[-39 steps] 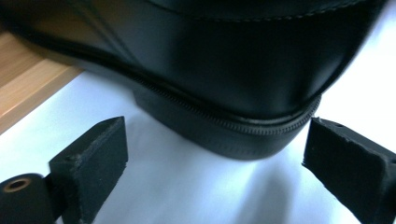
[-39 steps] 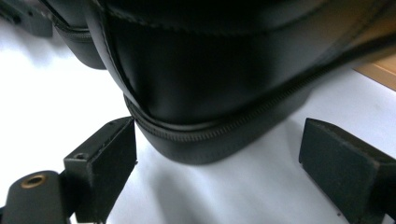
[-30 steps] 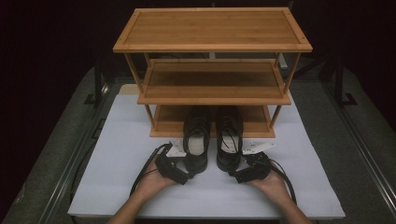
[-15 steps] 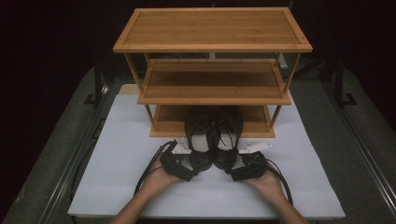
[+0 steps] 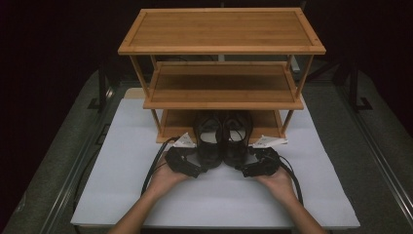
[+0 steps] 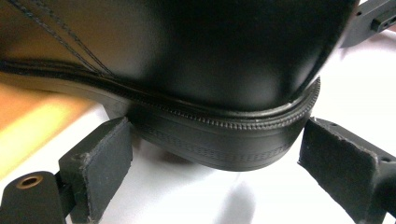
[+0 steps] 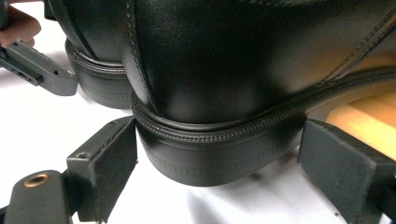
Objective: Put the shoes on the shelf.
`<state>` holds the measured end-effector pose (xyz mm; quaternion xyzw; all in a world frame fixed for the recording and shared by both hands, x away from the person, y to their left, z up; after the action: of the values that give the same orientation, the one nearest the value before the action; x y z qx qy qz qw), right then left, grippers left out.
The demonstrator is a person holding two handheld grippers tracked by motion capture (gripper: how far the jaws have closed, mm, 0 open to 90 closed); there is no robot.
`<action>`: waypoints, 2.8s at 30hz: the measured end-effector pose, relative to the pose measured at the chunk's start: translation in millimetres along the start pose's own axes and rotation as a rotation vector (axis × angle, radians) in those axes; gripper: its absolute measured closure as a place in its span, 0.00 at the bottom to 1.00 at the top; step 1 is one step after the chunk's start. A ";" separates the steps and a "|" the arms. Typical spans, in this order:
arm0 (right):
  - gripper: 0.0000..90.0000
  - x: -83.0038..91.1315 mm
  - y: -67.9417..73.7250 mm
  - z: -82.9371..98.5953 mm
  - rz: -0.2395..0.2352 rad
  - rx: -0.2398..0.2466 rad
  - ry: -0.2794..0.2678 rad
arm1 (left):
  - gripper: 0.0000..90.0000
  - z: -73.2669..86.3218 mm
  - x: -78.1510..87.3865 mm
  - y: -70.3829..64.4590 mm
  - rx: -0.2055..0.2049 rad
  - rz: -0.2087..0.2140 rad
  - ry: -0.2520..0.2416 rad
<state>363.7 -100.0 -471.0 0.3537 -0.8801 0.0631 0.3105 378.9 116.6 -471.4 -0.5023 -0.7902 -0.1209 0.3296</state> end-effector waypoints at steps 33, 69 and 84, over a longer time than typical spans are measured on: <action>0.14 -52.6 -43.7 -36.9 0.175 0.029 -0.007 | 0.10 -24.4 -32.7 62.6 0.028 -0.089 0.019; 0.01 42.4 -47.2 19.2 0.154 -0.014 0.034 | 0.02 29.4 62.6 11.8 -0.017 -0.102 0.008; 0.01 98.2 -51.7 78.1 0.209 -0.064 0.056 | 0.02 96.0 112.4 -2.8 0.009 -0.203 0.080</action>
<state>304.0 -221.5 -481.0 0.2481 -0.9047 0.0769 0.3377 306.9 245.6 -471.1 -0.4131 -0.8238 -0.1699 0.3491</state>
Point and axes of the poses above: each handheld gripper's, and its own axes: x roughly backward along the jaws, z roughly out of its underside, y roughly to its left, the point moved 6 cm from there along -x, roughly forward along the jaws, and after that the axes turned 4 degrees about z, right-handed, at the moved point
